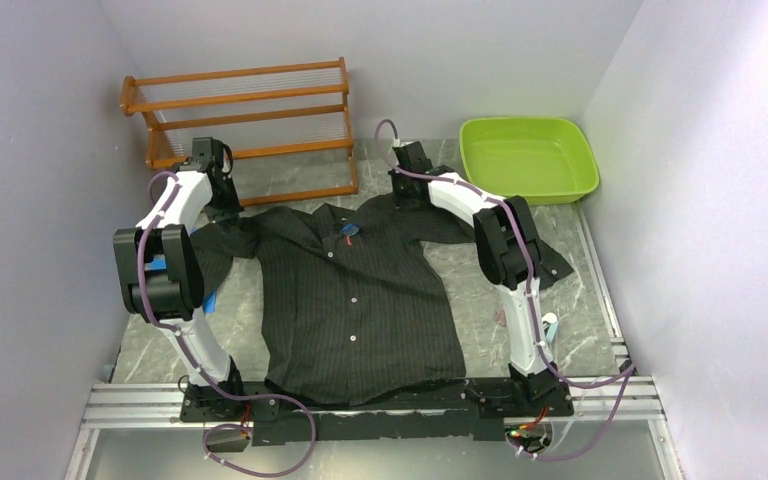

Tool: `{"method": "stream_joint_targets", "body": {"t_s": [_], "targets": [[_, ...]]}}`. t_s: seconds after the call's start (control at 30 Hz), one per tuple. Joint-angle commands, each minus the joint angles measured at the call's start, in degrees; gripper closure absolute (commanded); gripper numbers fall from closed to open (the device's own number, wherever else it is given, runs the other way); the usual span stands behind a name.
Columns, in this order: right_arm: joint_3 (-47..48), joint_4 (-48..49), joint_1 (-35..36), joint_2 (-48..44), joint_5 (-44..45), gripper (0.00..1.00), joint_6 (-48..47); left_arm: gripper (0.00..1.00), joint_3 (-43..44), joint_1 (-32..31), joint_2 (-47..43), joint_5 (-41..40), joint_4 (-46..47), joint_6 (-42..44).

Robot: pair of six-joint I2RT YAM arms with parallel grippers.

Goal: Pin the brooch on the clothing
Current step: Flatten out the clothes at the center of the board.

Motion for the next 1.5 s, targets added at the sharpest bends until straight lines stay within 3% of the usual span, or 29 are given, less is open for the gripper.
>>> {"method": "stream_joint_targets", "body": {"t_s": [0.0, 0.27, 0.47, 0.7, 0.83, 0.87, 0.9, 0.97, 1.03, 1.1, 1.17, 1.33, 1.47], "targets": [[4.1, 1.5, -0.8, -0.4, 4.2, 1.00, -0.9, 0.97, 2.3, 0.2, -3.0, 1.3, 1.7, -0.3], [1.4, 4.5, -5.7, -5.9, 3.1, 1.00, -0.8, 0.97, 6.8, 2.1, -5.0, 4.6, 3.3, -1.4], [-2.5, 8.2, -10.6, -11.2, -4.0, 1.00, 0.4, 0.97, 10.9, 2.9, -7.0, 6.7, 5.1, -1.3], [-9.9, 17.4, -13.3, -18.0, -10.3, 1.00, 3.7, 0.97, 9.1, 3.9, -12.4, 8.0, 11.9, -3.3], [-2.5, 12.4, -13.4, -13.4, -11.5, 1.00, 4.1, 0.97, 11.2, 4.4, -9.5, 7.9, 10.3, -3.3], [0.2, 10.1, -13.4, -11.2, -12.2, 0.93, 3.9, 0.92, 12.2, 4.4, -8.4, 7.7, 8.9, -3.3], [2.1, 8.4, -13.4, -9.4, -12.6, 0.83, 3.8, 0.77, 13.0, 4.5, -7.4, 7.6, 7.7, -3.1], [1.8, 7.8, -13.5, -9.4, -12.8, 0.49, 4.0, 0.36, 13.6, 4.5, -6.7, 6.1, 5.4, -3.4], [-2.1, 9.9, -13.4, -12.0, -12.8, 0.27, 4.5, 0.09, 11.7, 4.5, -7.9, 5.3, 4.8, -3.7], [-6.1, 10.9, -13.4, -15.1, -12.6, 0.18, 4.5, 0.06, 8.3, 4.5, -10.8, 5.3, 5.8, -3.8], [-9.9, 10.7, -13.4, -18.6, -13.5, 0.15, 4.4, 0.06, 5.2, 4.5, -13.8, 5.9, 6.0, -3.8], [-22.7, 9.8, -12.4, -27.5, -17.0, 0.15, 4.4, 0.07, -2.2, 2.2, -19.6, 9.9, 2.1, -5.1], [-32.6, 7.2, -9.2, -33.3, -16.5, 0.18, 5.2, 0.08, -9.0, -4.3, -23.7, 10.5, -0.1, -7.2]]}}
